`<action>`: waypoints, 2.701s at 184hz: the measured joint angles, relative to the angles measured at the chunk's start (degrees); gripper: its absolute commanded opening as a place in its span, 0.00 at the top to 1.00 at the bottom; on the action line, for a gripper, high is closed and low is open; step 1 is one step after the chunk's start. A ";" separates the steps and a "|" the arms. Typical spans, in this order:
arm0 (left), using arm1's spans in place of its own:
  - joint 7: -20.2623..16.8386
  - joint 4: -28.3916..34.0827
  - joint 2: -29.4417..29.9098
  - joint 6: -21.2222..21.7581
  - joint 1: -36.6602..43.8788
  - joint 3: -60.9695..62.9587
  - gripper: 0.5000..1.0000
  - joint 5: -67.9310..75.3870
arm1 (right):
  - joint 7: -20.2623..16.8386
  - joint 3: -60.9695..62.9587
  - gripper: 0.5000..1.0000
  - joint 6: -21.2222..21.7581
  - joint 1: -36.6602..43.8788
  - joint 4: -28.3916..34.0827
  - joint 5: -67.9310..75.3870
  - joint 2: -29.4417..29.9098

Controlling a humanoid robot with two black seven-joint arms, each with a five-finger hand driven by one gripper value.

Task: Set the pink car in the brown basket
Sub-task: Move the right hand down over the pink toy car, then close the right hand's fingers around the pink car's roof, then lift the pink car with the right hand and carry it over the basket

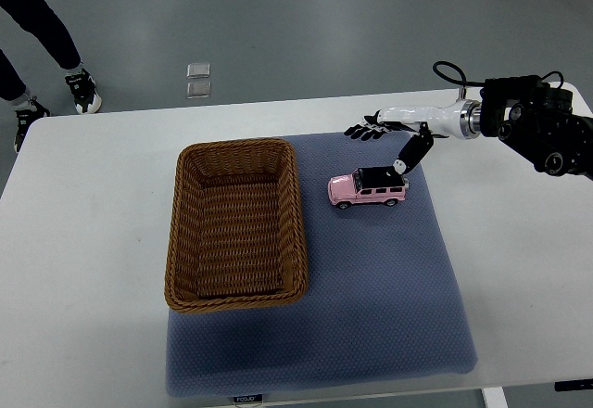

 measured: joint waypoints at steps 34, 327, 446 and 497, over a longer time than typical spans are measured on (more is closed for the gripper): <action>0.00 0.00 0.00 0.00 -0.01 -0.01 0.00 0.00 | 0.00 -1.85 0.19 -1.38 -1.06 0.00 0.19 0.45; 0.00 0.00 0.00 0.00 0.00 -0.02 0.00 0.00 | 3.35 -4.37 1.00 -6.16 -1.53 -0.09 0.03 1.89; 0.00 0.00 0.00 0.00 0.00 -0.03 0.00 0.00 | 4.31 -4.08 1.00 -4.61 11.43 0.02 0.74 10.37; 0.00 0.00 0.00 0.00 -0.01 -0.01 0.00 0.00 | 3.16 -6.94 1.00 -4.23 12.36 -0.42 -0.37 15.90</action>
